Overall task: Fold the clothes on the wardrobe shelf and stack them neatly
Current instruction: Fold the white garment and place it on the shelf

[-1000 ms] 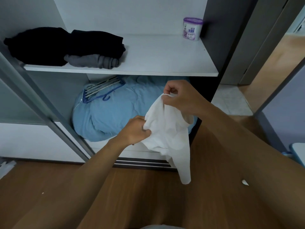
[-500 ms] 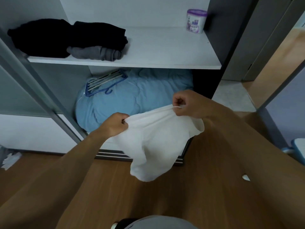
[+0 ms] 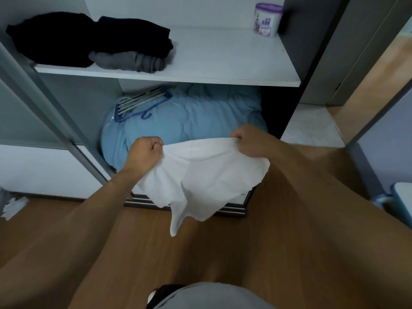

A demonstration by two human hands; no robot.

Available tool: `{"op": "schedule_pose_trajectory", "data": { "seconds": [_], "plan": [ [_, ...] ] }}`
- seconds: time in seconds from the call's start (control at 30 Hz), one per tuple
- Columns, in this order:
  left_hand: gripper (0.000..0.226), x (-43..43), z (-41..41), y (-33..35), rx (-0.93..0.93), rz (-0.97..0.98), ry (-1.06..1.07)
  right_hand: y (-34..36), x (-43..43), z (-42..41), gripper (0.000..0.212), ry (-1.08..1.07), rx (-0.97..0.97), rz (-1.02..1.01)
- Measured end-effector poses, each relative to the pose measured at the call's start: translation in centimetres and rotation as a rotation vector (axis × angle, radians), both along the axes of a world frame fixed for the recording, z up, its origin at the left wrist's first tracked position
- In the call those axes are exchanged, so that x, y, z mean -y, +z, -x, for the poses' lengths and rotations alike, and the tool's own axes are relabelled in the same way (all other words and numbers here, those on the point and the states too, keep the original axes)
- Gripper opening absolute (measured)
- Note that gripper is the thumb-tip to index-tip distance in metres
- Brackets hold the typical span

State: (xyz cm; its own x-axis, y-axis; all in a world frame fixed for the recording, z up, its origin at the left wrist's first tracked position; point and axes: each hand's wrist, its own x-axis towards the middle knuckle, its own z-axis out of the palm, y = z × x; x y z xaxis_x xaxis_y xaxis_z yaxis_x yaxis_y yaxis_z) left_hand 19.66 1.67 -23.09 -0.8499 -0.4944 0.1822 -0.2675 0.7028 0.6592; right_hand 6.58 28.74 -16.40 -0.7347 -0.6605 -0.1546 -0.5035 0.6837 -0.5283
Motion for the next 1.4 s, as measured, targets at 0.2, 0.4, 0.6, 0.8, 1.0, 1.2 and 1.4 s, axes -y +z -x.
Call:
{"op": "schedule_pose_trajectory", "data": {
  "seconds": [0.2,0.4,0.6,0.8,1.0,1.2,1.4],
  "plan": [
    [0.039,-0.7,0.6,0.7,-0.150,-0.382,0.195,0.9,1.1,-0.9,0.029,-0.093,0.267,0.236],
    [0.031,-1.9,1.5,3.0,-0.180,-0.480,0.087,1.2,1.4,-0.4,0.050,-0.002,0.183,-0.014],
    [0.015,-1.8,-0.7,3.6,0.071,-0.397,-0.312,1.6,-0.9,0.6,0.014,0.063,0.221,0.103],
    [0.019,-3.0,-0.5,3.1,0.338,-0.330,-0.258,0.9,-0.4,0.1,0.020,0.091,0.274,-0.112],
    [0.028,-4.7,0.1,4.0,0.291,-0.402,-0.300,-1.0,-0.1,-0.9,0.015,0.023,0.327,-0.120],
    [0.012,-3.8,0.2,3.6,0.424,-0.256,-0.355,-1.5,1.1,-2.3,0.033,-0.209,0.418,0.112],
    [0.014,-2.6,-0.8,1.7,0.549,0.035,-0.436,-0.8,0.4,-3.2,0.026,0.200,0.372,-0.047]
  ]
}}
